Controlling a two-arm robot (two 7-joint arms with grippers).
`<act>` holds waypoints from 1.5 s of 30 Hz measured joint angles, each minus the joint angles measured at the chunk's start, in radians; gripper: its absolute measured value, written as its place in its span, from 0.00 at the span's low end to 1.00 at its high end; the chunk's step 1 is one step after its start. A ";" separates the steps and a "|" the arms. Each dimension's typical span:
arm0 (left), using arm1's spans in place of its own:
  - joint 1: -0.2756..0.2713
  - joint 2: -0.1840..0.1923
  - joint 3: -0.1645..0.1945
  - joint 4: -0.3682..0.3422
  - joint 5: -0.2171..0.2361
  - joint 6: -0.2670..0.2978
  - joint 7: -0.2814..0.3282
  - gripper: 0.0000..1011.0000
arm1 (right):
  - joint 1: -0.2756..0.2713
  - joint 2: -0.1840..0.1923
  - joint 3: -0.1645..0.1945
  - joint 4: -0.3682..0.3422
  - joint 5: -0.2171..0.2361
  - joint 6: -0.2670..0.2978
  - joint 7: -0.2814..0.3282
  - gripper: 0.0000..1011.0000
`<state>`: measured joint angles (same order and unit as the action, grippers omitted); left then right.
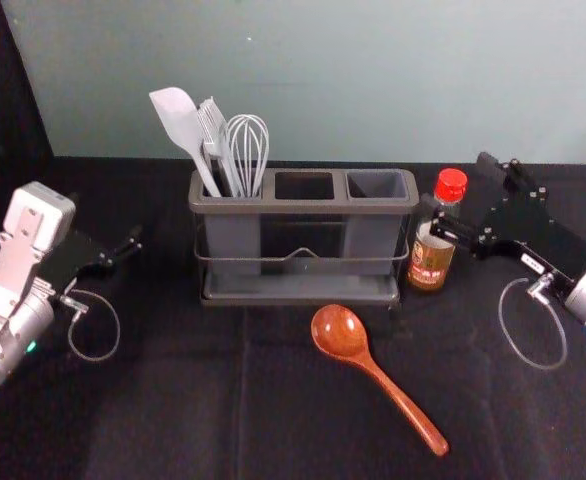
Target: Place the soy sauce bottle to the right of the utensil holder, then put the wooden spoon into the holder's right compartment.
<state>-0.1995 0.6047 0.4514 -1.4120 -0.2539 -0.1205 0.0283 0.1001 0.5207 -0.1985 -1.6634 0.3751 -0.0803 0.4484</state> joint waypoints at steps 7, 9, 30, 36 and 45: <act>0.000 0.000 0.000 0.000 0.000 0.000 0.000 0.99 | -0.069 0.046 -0.002 -0.112 -0.035 0.072 -0.030 0.99; 0.000 0.000 0.000 0.000 0.000 0.000 0.000 0.99 | -0.082 0.054 -0.005 -0.131 -0.044 0.084 -0.035 0.99; 0.000 0.000 0.000 0.000 0.000 0.000 0.000 0.99 | -0.124 0.068 -0.048 -0.172 -0.083 0.151 -0.036 0.99; 0.000 0.000 0.000 0.000 0.000 0.000 0.000 0.99 | -0.123 0.068 -0.047 -0.172 -0.082 0.151 -0.036 0.99; 0.000 0.000 0.000 0.000 0.000 0.000 0.000 0.99 | -0.099 0.065 -0.054 -0.146 -0.036 0.202 -0.003 0.99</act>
<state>-0.1996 0.6047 0.4514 -1.4120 -0.2539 -0.1206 0.0283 0.0009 0.5853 -0.2526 -1.8099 0.3389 0.1219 0.4456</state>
